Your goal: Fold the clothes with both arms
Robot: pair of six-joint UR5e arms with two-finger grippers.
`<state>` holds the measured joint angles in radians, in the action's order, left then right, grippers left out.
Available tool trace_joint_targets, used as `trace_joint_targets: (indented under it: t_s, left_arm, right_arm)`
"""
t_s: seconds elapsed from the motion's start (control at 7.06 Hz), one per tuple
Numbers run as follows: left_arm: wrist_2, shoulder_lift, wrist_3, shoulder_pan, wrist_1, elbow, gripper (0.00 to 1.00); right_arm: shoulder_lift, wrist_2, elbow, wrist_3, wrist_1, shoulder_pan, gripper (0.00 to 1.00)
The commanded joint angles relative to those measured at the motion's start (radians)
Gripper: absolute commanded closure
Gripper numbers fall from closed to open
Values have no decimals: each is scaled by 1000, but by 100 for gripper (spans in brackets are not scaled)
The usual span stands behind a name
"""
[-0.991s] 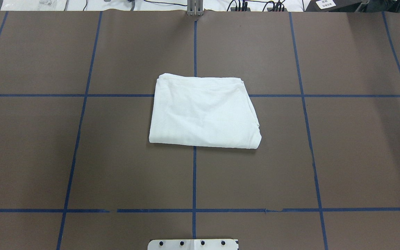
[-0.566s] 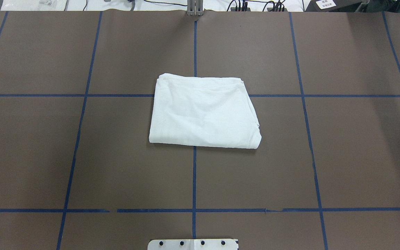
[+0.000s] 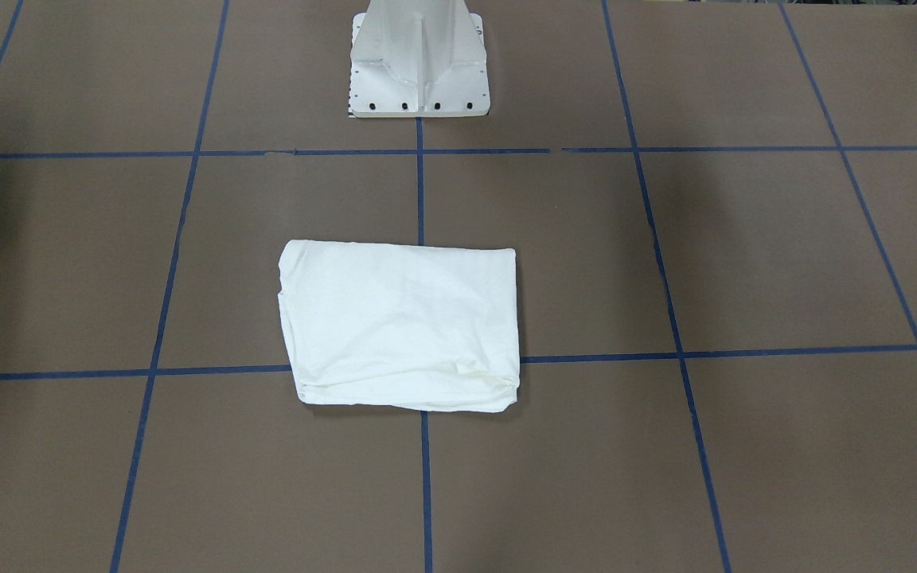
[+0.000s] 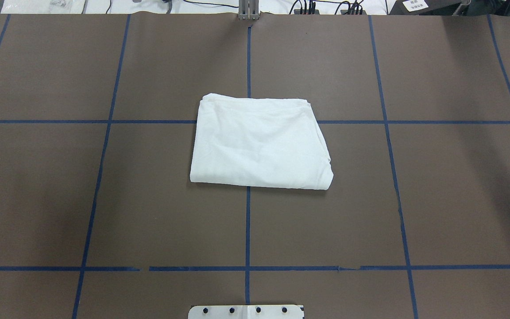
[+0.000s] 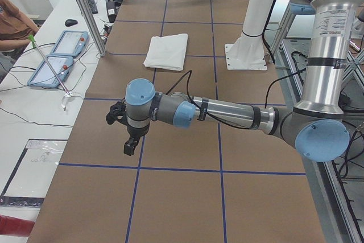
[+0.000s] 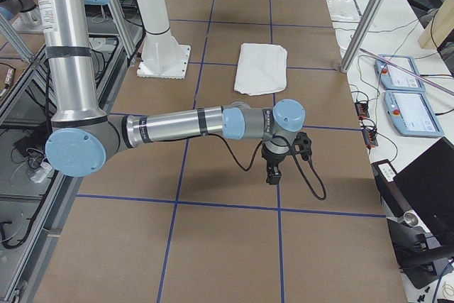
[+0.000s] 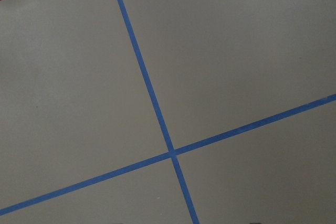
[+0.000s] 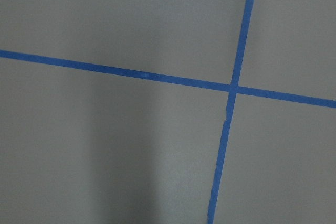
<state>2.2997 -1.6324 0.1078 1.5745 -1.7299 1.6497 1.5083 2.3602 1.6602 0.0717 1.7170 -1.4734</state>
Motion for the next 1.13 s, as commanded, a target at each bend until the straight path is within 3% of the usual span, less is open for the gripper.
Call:
trace_joint_targets:
  t_s: [0.0,0.14,0.42,0.99]
  left_arm:
    - [29,0,-7,7,-8,-1,0]
    - [84,2,-10,7,-5,-1,0]
    - [87,2,-10,7,-5,19,0]
    - [83,46,-13,5,-8,77,0]
  right_arm:
    - [13,1,13,5,-2,1,0]
    - [4,-2,15,5,-4,1,0]
    - [-8,-1,3,-13,-2,1,0]
    - [33,4,87,-12,-2,-1,0]
